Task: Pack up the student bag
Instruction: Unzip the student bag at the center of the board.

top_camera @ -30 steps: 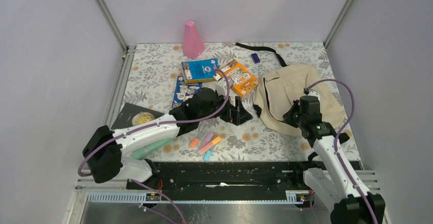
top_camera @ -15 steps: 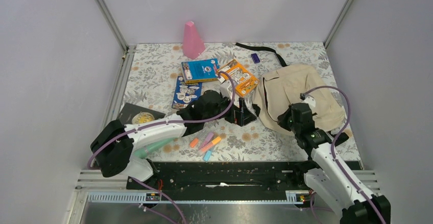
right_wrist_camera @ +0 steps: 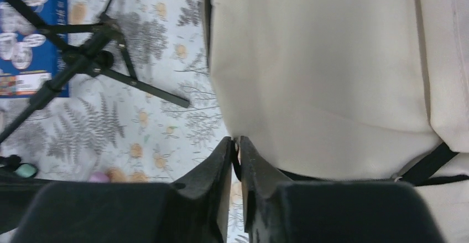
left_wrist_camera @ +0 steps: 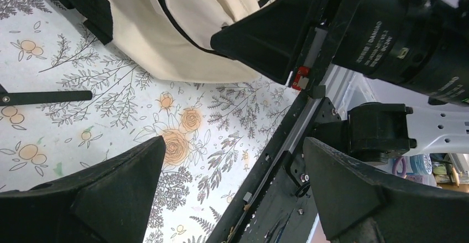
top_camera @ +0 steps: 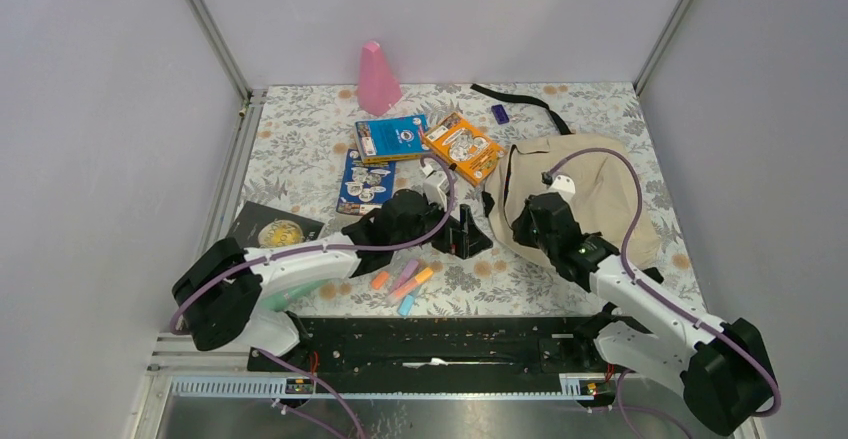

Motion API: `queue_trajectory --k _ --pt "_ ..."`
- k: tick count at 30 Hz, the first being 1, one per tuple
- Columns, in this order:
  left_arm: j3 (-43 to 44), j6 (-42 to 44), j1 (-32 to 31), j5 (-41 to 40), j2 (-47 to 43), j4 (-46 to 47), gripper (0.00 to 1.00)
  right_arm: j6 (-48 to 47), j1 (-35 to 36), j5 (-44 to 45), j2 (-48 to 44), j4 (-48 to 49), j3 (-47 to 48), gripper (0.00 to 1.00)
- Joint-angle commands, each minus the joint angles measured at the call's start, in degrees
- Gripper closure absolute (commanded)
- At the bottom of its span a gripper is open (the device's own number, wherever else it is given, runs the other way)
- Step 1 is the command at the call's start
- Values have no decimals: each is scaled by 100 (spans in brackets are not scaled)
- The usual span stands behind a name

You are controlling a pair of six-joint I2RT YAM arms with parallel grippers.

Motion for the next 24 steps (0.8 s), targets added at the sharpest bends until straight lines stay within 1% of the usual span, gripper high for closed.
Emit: queue_trajectory --k 1,2,7,9,12,13,15,18,20,24 --pt "-138 -24 -23 -150 -387 422 1 -350 154 -175 -43 343 536 78" --pt "-195 -64 -21 -186 -438 451 1 -401 152 -346 -99 305 567 74" --pt "-527 -245 -21 -273 -617 836 1 -418 154 -1141 -583 -24 684 57" --pt "-581 -283 -24 -319 -628 893 1 -366 152 -1141 -792 -188 660 51" --pt "-449 -327 -23 -347 -485 784 1 -320 146 -683 -1123 -543 630 40" --pt "-377 -384 -21 -333 -406 770 1 -298 140 -365 -1211 -860 676 37" --pt "-236 -575 -21 -278 -195 811 1 -120 125 501 -1375 -1397 765 27" --pt "111 -796 -104 -414 168 711 1 -93 27 1386 -1559 -1942 781 18" --pt "518 -835 -196 -707 431 309 3 -19 -159 1664 -1619 -2246 754 15" --pt "1372 -1043 -329 -1134 1118 -516 9 122 -741 1627 -1785 -2583 542 17"
